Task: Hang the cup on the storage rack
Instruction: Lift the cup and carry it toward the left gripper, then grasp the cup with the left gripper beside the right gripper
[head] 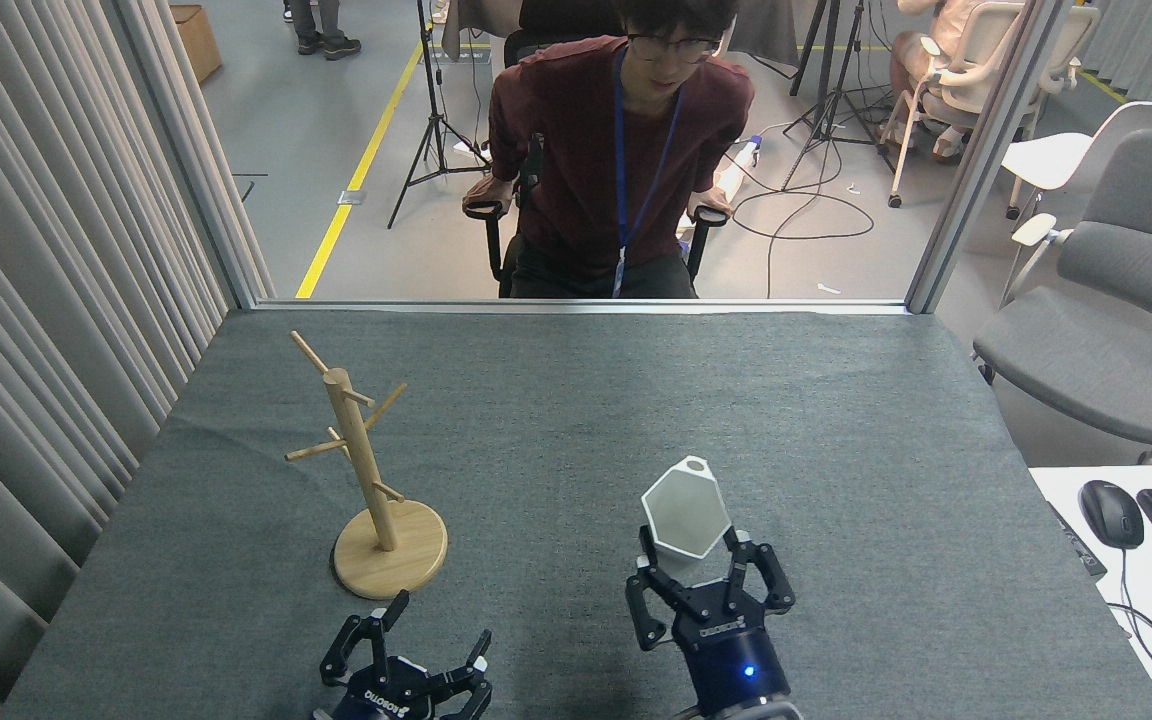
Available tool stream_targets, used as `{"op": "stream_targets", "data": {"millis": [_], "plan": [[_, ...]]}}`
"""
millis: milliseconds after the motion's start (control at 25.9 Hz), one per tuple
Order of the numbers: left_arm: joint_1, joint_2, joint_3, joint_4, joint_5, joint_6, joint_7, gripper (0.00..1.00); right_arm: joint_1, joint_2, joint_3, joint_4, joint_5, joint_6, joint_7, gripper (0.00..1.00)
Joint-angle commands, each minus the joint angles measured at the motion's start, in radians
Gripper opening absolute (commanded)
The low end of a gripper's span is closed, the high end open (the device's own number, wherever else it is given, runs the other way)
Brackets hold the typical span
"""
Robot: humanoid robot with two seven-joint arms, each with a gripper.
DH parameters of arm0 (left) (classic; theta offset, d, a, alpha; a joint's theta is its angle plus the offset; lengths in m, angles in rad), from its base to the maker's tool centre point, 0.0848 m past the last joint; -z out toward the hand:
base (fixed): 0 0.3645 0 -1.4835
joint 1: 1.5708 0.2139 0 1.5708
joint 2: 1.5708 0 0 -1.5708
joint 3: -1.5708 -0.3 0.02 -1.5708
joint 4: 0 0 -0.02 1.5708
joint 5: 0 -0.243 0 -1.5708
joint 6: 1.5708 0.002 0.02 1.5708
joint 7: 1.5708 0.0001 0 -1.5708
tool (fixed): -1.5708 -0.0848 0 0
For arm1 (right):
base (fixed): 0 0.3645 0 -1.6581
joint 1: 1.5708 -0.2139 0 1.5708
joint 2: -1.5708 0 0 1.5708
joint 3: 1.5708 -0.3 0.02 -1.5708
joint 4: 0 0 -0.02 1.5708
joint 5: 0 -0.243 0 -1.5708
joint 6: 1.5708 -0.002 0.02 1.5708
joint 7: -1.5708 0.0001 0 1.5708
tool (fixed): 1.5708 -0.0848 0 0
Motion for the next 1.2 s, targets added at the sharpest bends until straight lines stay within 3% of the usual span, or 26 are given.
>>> {"op": "stream_targets", "data": {"millis": [0, 154, 618, 1158], "plan": [[-0.013, -0.023, -0.055, 0.007, -0.027, 0.017, 0.005, 0.99, 0.056, 0.037, 0.057, -0.038, 0.035, 0.001, 0.004, 0.52], [-0.012, -0.063, -0.116, -0.030, -0.088, 0.020, 0.013, 0.99, 0.083, 0.080, 0.100, -0.042, 0.082, 0.001, 0.002, 0.52], [-0.002, -0.104, -0.196, -0.028, -0.128, 0.035, 0.025, 0.99, 0.122, 0.095, 0.189, -0.071, 0.110, 0.028, 0.002, 0.52], [-0.002, -0.103, -0.191, -0.026, -0.128, 0.037, 0.027, 0.99, 0.220, 0.062, 0.189, -0.163, 0.113, 0.027, 0.001, 0.54]]}}
